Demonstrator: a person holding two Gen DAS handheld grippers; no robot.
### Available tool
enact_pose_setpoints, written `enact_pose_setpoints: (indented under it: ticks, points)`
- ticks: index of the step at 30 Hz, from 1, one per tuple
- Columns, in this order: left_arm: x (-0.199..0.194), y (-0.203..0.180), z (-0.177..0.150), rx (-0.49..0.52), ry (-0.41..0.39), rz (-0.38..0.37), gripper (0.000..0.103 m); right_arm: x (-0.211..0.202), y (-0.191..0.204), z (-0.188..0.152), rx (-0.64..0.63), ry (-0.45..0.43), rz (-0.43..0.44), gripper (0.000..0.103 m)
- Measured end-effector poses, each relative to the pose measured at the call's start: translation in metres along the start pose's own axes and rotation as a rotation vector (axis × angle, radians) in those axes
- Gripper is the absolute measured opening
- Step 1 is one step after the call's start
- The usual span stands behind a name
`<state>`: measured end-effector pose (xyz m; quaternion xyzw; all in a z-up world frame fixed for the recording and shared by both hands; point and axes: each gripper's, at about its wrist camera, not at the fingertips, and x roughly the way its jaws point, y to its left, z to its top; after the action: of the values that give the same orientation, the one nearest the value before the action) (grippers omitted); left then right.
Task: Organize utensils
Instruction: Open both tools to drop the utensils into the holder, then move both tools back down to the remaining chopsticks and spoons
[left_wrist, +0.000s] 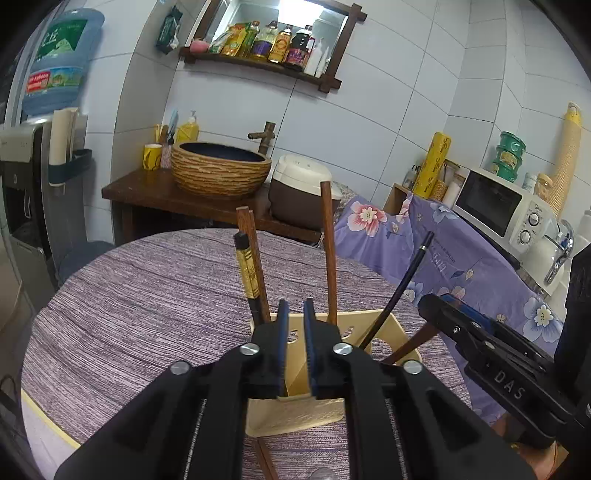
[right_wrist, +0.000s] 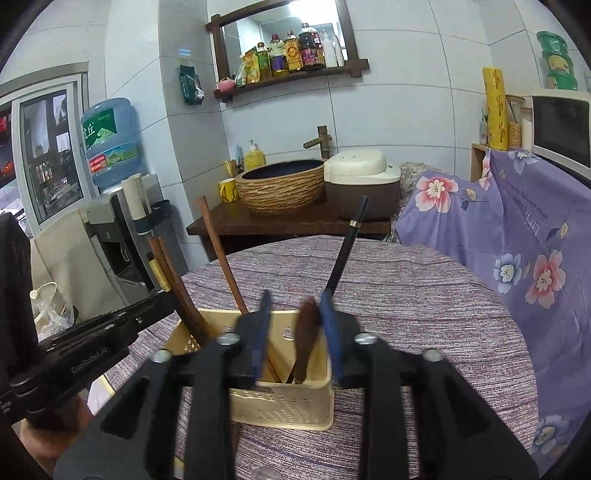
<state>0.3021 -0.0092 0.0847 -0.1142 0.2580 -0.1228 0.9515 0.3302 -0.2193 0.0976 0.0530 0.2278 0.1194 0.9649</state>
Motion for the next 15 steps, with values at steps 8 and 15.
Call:
enact_pose_setpoints:
  ticks: [8, 15]
  points:
    - [-0.036, 0.012, -0.033, 0.021, -0.023, 0.085, 0.066, -0.03, 0.0, -0.04, -0.06, 0.057, 0.04, 0.059]
    - [-0.026, 0.037, -0.098, -0.019, 0.156, 0.143, 0.066, -0.015, 0.0, -0.116, -0.1, 0.283, 0.049, 0.059]
